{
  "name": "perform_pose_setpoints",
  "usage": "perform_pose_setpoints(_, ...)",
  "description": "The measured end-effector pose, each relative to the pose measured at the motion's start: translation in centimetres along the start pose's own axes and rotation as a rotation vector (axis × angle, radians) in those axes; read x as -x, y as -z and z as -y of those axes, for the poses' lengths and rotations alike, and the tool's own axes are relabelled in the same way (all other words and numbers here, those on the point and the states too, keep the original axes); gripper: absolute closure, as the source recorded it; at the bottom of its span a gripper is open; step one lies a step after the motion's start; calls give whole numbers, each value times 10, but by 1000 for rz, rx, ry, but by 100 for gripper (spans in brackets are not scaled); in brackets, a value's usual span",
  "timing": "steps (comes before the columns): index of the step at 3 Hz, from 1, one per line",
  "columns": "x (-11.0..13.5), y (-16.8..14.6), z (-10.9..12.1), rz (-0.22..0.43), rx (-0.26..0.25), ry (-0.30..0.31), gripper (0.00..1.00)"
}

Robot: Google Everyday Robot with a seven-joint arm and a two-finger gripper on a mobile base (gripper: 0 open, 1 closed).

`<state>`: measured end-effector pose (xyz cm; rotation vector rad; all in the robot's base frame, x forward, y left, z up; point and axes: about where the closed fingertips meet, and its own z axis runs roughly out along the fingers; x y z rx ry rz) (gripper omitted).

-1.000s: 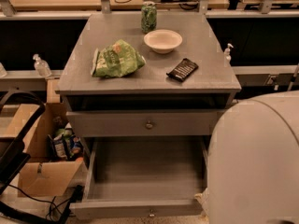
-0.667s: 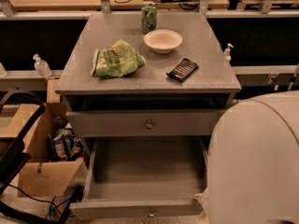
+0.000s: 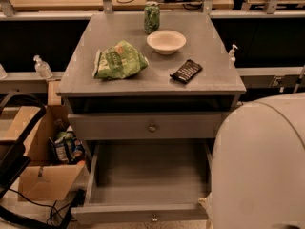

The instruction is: Open middle drawer

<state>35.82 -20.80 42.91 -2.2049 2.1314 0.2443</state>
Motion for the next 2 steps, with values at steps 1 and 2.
perform_pose_setpoints(1, 0, 0, 0, 0, 0, 0, 0)
perform_pose_setpoints(2, 0, 0, 0, 0, 0, 0, 0)
